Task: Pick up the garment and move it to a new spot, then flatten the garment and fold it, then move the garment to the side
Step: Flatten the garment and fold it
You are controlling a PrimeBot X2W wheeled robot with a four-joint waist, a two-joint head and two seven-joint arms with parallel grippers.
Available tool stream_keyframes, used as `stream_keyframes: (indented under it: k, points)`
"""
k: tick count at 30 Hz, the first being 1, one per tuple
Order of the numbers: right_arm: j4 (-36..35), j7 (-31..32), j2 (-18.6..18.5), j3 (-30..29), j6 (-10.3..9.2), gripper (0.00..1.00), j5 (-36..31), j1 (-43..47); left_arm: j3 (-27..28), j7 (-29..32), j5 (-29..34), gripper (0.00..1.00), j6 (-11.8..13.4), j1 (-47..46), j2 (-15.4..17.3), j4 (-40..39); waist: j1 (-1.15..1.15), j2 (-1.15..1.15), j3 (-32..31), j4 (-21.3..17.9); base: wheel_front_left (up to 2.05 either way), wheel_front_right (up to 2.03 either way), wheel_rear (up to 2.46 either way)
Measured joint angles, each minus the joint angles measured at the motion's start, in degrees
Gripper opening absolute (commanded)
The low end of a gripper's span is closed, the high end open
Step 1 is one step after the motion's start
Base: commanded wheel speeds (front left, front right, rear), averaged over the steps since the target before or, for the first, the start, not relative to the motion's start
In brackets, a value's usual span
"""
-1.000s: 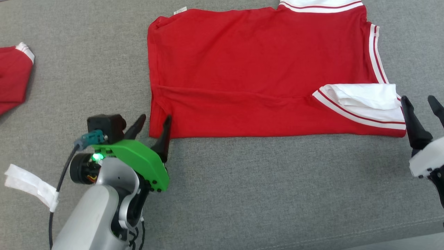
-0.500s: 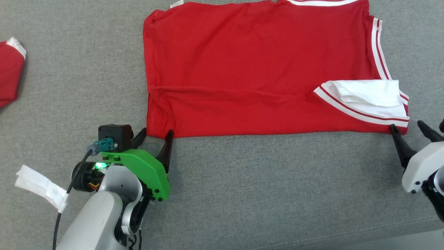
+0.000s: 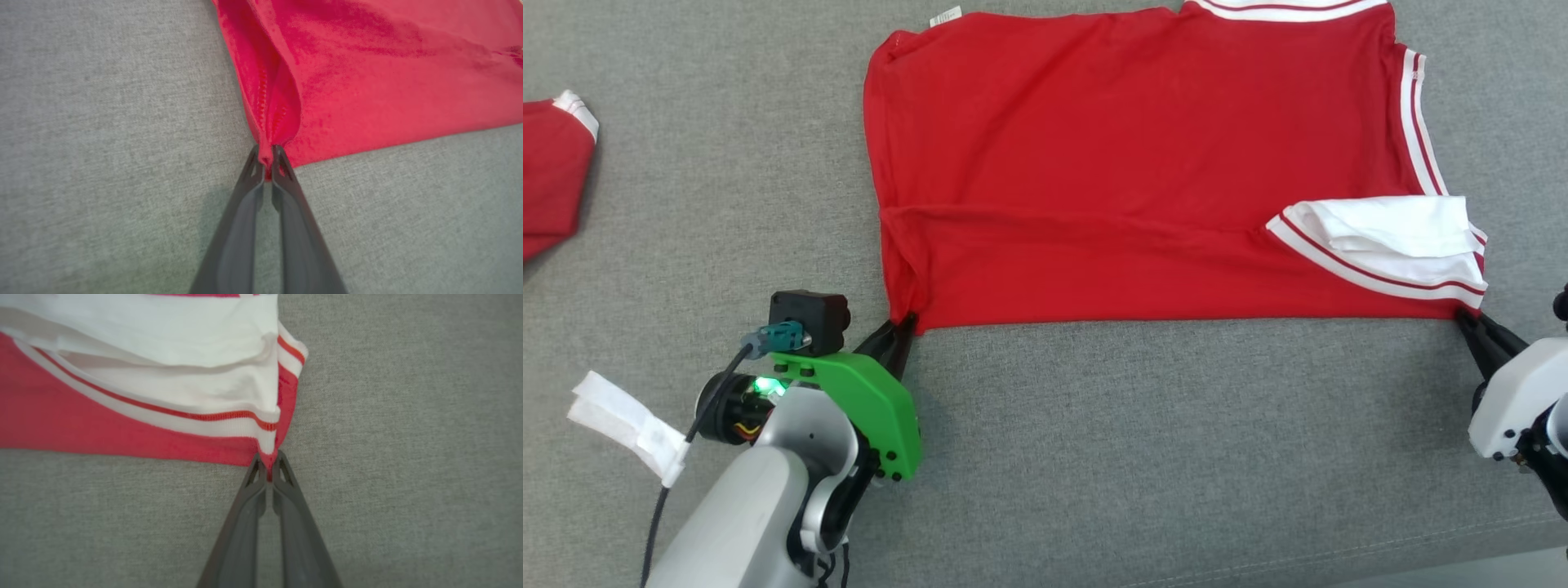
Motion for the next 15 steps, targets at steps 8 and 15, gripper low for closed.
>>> stream_keyframes:
  k: [8, 15]
  points:
    - [-4.01, 5.49, -7.04, -4.07, 0.03, 0.0, 7.55, 3.6, 1.15, 6.22, -7.11, 0.0, -2.63, 6.94, 4.74, -11.49, 0.0, 0.0, -2.82, 0.7, 0.0, 0.0, 0.0]
    - [-9.83, 13.52, -13.23, -6.75, 0.01, 0.0, 15.86, 16.1, -1.16, 9.64, -12.66, 0.0, -1.7, 18.7, 5.43, -22.3, 0.0, 0.0, -4.05, 2.77, 0.0, 0.0, 0.0]
